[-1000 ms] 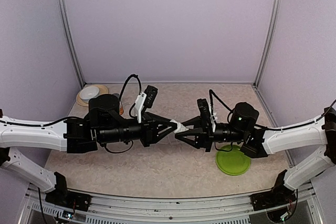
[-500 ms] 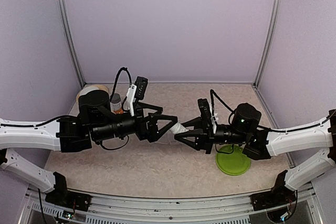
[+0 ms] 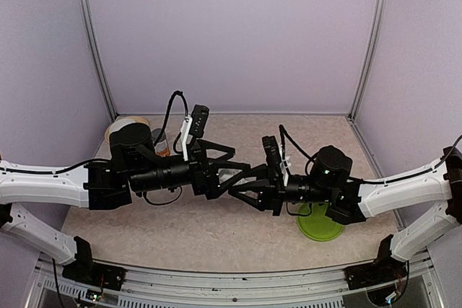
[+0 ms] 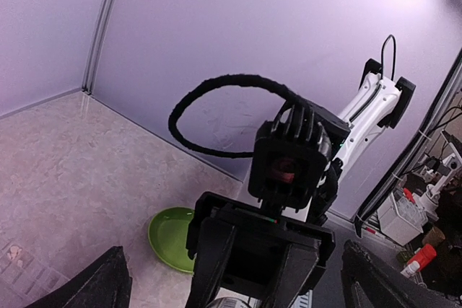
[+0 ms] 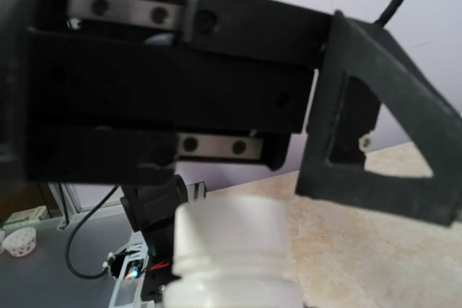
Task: Sort the pills into containers
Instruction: Unscrew the lid of the pill bottle from the pill bottle.
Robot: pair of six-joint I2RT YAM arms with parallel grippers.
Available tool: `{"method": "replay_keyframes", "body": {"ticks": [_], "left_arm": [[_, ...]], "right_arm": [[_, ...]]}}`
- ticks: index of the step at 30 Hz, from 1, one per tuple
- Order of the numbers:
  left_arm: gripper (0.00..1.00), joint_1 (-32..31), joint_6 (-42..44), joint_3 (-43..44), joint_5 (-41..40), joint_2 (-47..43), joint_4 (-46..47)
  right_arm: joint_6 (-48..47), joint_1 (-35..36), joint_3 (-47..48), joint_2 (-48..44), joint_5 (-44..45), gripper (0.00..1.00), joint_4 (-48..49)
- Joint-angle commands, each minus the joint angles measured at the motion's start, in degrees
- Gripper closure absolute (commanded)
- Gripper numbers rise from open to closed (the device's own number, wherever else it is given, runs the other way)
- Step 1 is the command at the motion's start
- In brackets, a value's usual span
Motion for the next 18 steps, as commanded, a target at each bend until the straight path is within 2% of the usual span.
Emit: {"method": "replay_keyframes", "body": {"ticks": [1, 18], "left_arm": [[0.01, 0.07, 0.97, -0.49, 2.96, 0.84, 3.23], [0.17, -0.27, 1.14, -1.65, 3.12, 0.49, 3.65]], "right_arm": [[1.89, 1.01, 1.89, 1.99, 2.65, 1.0, 2.43], [4.67, 0.85, 0.04, 0.89, 14.45, 1.0, 0.59]]}}
